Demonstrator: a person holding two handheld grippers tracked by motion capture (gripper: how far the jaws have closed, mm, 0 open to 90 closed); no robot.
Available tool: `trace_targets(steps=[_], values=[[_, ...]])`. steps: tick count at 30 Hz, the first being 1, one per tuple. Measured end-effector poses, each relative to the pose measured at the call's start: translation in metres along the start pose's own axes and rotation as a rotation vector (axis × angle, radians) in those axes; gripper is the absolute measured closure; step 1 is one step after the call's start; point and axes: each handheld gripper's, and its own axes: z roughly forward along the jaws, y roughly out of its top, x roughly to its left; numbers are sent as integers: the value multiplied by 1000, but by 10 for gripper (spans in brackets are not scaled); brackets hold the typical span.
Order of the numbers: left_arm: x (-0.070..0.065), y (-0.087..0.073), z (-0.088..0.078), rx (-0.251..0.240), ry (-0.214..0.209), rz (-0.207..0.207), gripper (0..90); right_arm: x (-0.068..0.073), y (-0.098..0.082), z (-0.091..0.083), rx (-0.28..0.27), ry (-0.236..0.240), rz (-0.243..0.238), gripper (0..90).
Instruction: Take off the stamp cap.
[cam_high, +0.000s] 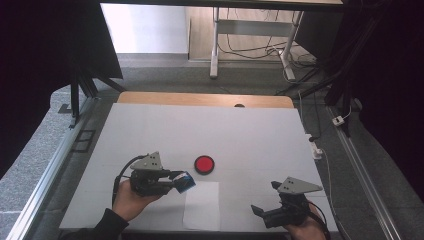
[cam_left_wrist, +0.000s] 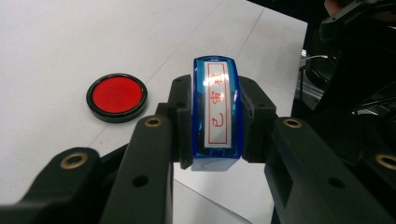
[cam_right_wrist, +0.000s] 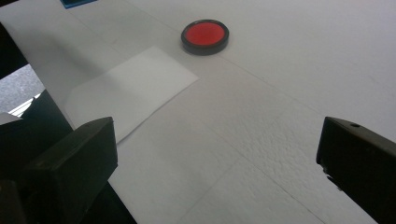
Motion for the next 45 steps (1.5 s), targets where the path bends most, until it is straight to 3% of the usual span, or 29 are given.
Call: trace_targets(steps=[5, 11, 18, 26, 38, 45], values=[[2, 2, 1, -2, -6, 14, 695, 3, 5, 7, -6, 29, -4, 0], [5, 4, 4, 6, -36, 31, 695, 16, 14, 17, -16, 111, -32, 0], [5, 6, 8, 21, -41, 62, 695, 23, 23, 28, -19, 150, -62, 0], [6, 8, 10, 13, -79, 43, 695, 26, 33, 42, -30, 247, -39, 0], [4, 8, 15, 10, -112, 105, 695, 31, 38, 63, 1, 289, -66, 0], [1, 12, 15, -1, -144, 114, 696, 37, 44, 78, 26, 342, -96, 0]])
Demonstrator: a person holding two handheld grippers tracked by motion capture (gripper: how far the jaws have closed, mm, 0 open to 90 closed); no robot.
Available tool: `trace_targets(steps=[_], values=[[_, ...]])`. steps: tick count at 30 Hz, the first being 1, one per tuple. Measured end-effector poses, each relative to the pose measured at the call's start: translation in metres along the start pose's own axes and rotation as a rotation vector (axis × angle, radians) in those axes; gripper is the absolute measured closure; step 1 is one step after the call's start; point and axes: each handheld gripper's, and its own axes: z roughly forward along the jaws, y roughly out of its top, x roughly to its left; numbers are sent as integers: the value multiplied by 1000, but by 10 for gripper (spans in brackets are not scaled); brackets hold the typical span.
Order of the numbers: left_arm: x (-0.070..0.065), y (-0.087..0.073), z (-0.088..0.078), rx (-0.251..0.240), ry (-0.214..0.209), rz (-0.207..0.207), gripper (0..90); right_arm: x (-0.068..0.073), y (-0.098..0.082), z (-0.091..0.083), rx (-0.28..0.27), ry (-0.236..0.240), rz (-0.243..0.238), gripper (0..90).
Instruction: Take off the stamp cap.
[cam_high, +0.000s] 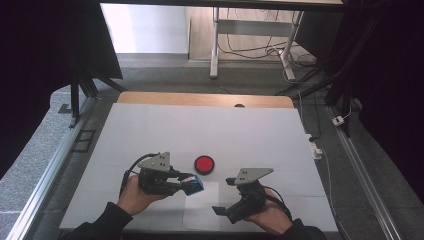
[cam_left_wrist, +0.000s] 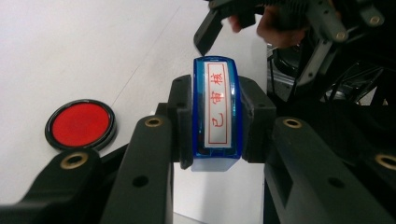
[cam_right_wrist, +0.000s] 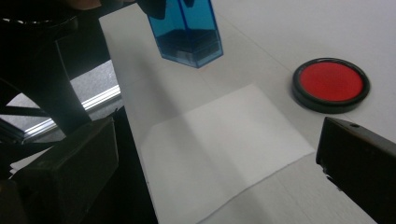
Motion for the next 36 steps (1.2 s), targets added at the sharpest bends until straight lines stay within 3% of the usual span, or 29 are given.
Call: trace_targets(steps=[11, 26, 36], values=[[1, 2, 1, -19, -49, 6, 696, 4, 9, 18, 22, 56, -49, 0], [-1, 5, 3, -28, -101, 43, 696, 4, 16, 38, 39, 144, -73, 0], [-2, 6, 3, -33, -123, 61, 696, 1, 21, 39, 7, 197, -100, 269]])
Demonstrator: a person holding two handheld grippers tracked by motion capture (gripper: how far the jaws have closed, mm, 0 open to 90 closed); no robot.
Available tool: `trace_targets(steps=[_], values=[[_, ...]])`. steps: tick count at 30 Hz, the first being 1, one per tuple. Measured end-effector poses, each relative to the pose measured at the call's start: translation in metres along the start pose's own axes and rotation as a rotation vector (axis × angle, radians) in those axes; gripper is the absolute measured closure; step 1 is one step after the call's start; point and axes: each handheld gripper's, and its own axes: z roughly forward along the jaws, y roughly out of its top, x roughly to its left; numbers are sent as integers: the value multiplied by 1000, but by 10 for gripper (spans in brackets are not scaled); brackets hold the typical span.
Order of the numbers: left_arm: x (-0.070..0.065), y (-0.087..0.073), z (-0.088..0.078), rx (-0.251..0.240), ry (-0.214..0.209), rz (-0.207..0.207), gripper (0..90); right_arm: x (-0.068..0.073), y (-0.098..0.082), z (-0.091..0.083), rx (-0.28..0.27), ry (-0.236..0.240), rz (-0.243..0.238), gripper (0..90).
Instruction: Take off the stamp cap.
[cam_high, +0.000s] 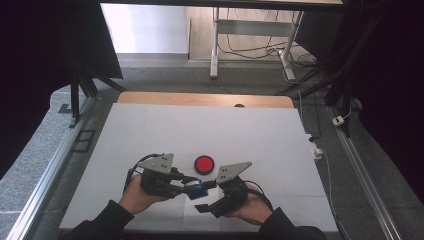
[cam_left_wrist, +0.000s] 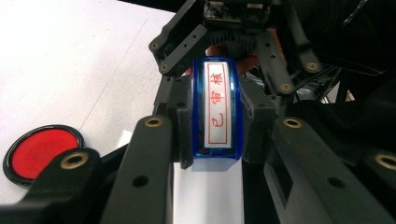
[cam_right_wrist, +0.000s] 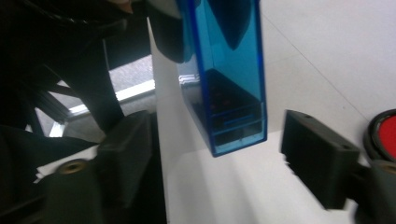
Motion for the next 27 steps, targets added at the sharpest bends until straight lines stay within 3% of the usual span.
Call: trace_targets(steps=[3, 7, 14, 27], values=[[0, 0, 0, -4, -7, 5, 696, -3, 0, -1, -5, 31, 11, 387], [-1, 0, 0, -12, -16, 17, 696, -5, 0, -1, -15, 74, 7, 458], [-2, 0, 0, -17, -27, 38, 696, -5, 0, 0, -13, 86, 7, 564], [-2, -1, -2, -36, -30, 61, 696, -6, 1, -3, -42, 101, -4, 652]])
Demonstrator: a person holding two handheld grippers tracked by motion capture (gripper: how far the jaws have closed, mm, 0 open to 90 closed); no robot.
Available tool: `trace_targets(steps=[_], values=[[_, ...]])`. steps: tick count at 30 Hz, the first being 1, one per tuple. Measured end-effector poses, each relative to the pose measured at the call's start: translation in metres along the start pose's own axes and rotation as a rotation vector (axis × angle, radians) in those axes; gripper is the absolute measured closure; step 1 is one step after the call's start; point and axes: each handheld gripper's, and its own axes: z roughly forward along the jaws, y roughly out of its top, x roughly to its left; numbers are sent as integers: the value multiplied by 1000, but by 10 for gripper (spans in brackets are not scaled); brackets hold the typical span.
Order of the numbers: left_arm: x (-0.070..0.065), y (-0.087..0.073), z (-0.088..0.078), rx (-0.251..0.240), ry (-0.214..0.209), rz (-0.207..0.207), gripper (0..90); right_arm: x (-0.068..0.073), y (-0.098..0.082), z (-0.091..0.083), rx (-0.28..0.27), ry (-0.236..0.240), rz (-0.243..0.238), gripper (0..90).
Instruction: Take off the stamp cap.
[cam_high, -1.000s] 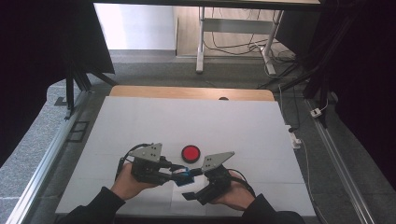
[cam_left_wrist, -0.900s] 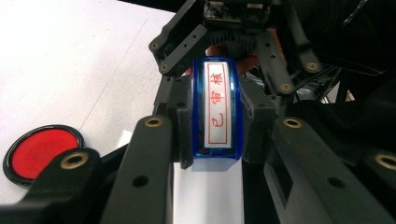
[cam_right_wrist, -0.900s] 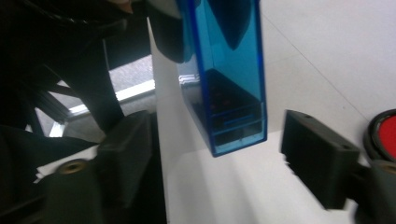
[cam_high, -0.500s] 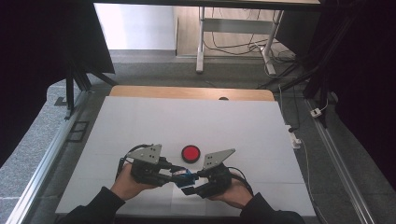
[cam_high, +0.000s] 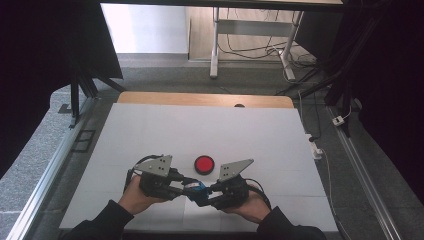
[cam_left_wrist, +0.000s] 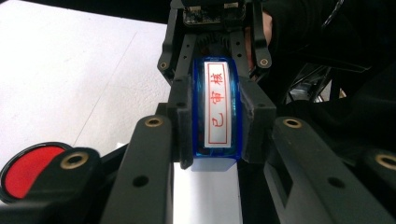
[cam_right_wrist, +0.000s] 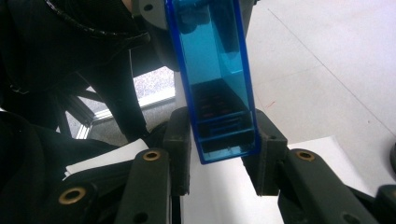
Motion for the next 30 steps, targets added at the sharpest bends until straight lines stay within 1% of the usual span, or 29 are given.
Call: trace_targets(steps=[10, 16, 18, 21, 30], values=[[0, -1, -1, -14, -7, 19, 696, 0, 0, 0, -10, 10, -5, 667], [0, -1, -2, -25, -16, 33, 696, 1, 1, -1, -11, 14, -16, 679], [0, -1, -2, -31, -19, 36, 696, 2, 2, -2, -13, 14, -28, 682], [0, -2, -2, -36, -21, 43, 696, 2, 2, -2, -13, 12, -34, 684], [0, -2, -3, -50, -37, 45, 698, 5, 4, -4, -5, 15, -43, 691]])
